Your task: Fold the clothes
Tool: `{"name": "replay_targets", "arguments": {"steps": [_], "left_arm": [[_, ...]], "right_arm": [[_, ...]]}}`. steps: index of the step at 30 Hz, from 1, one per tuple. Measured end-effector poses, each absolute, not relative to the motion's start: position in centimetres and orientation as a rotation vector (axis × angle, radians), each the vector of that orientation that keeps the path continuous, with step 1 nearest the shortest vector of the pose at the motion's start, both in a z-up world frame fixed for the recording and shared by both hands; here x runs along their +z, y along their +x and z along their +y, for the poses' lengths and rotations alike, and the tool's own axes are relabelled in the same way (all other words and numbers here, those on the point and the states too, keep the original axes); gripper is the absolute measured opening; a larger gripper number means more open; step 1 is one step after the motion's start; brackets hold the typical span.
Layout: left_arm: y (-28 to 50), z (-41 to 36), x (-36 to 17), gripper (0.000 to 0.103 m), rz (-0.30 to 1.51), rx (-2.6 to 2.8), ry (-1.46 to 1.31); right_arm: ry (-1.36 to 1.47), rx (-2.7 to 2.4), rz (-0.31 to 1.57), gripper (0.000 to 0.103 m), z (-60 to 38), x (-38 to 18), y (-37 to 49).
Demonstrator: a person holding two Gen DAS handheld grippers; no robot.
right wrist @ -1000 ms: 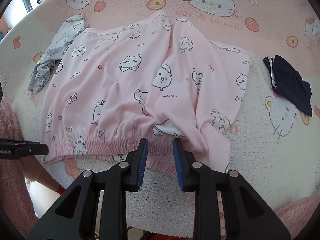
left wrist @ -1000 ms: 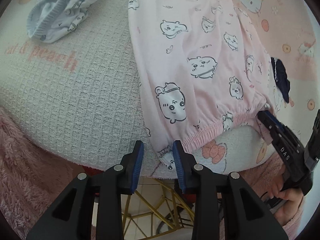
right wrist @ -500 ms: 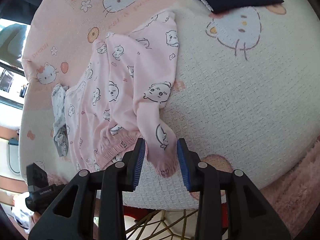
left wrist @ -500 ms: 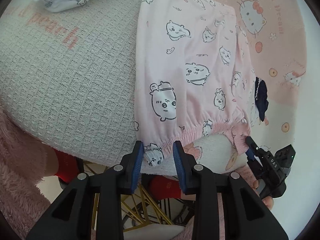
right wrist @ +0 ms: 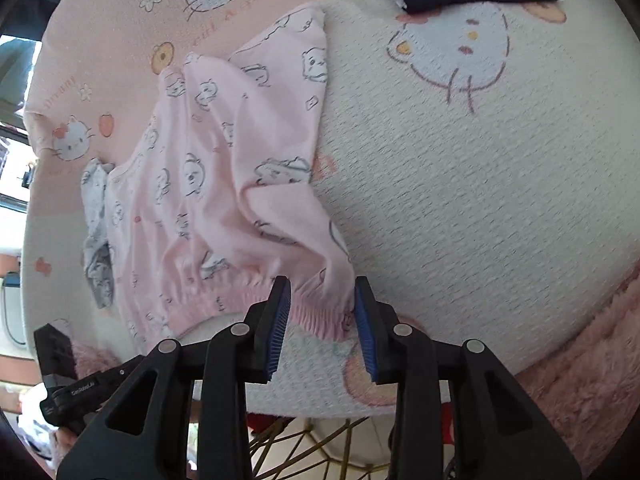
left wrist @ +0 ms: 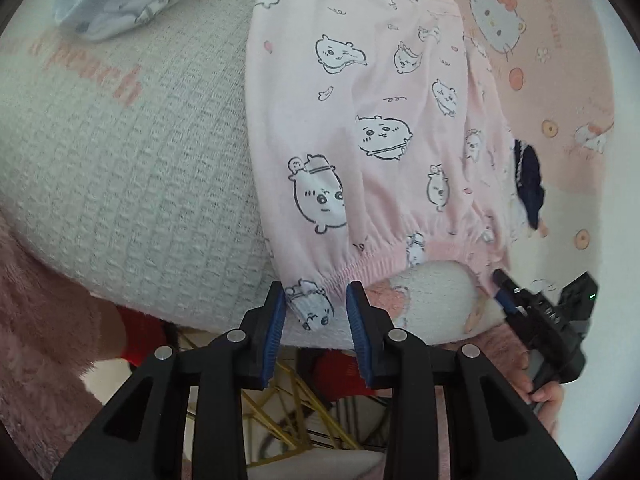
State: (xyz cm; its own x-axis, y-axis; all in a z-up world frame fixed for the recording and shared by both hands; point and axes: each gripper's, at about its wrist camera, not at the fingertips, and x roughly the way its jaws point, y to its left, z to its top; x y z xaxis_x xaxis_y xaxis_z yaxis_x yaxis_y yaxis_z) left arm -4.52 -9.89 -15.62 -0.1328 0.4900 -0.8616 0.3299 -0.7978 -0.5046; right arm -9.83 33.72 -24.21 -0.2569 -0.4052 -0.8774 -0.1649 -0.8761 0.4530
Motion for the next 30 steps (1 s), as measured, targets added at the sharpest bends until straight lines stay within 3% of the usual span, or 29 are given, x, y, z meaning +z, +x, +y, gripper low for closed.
{"name": "replay_targets", "arguments": {"steps": [4, 6, 8, 9, 14, 17, 18, 19, 20, 24, 30], "left_arm": [[-4.3, -10.6, -17.0, 0.033, -1.111, 1.984, -2.002], [-4.0, -10.4, -16.6, 0.033, -1.1, 1.987, -1.984], [-4.1, -10.0, -16.2, 0.029, -1.081, 2.004, -1.975], [-4.3, -9.8, -16.3, 0.029, -1.097, 2.007, -1.968], [-4.2, -11.6, -16.6, 0.031, -1.317, 1.974, -1.903], [-4.5, -11.4, -16.3, 0.03, -1.248, 1.993, -1.93], [-4.7, -11.2, -16.0, 0.026, -1.195, 2.017, -1.94], [-4.7, -11.0, -15.5, 0.012, -1.124, 2.061, -1.947], [-4.8, -10.7, -14.7, 0.012, -1.074, 2.092, -1.93], [-5.1, -10.8, -7.7, 0.01, -0.998, 2.201, -1.663], [-5.0, -12.4, 6.4, 0.01, -0.879, 2.302, -1.259]], "right_arm": [[1.833, -2.235, -0.673, 0.04, 32.6, -25.2, -10.0], [1.811, -2.234, -0.694, 0.039, 32.6, -25.3, -10.2], [1.797, -2.242, -0.694, 0.029, 32.5, -25.4, -10.2], [1.801, -2.233, -0.689, 0.011, 32.6, -25.5, -10.3], [1.808, -2.205, -0.695, 0.013, 33.0, -25.9, -9.9], [1.792, -2.188, -0.676, 0.018, 32.7, -25.9, -9.9], [1.786, -2.182, -0.662, 0.009, 32.5, -25.8, -9.9], [1.778, -2.174, -0.654, 0.008, 32.4, -25.7, -9.9], [1.752, -2.141, -0.694, 0.008, 32.3, -25.5, -9.6], [1.55, -2.143, -0.749, 0.007, 32.5, -20.5, -8.1], [1.16, -2.192, -0.771, 0.007, 33.3, -6.9, -6.9]]}}
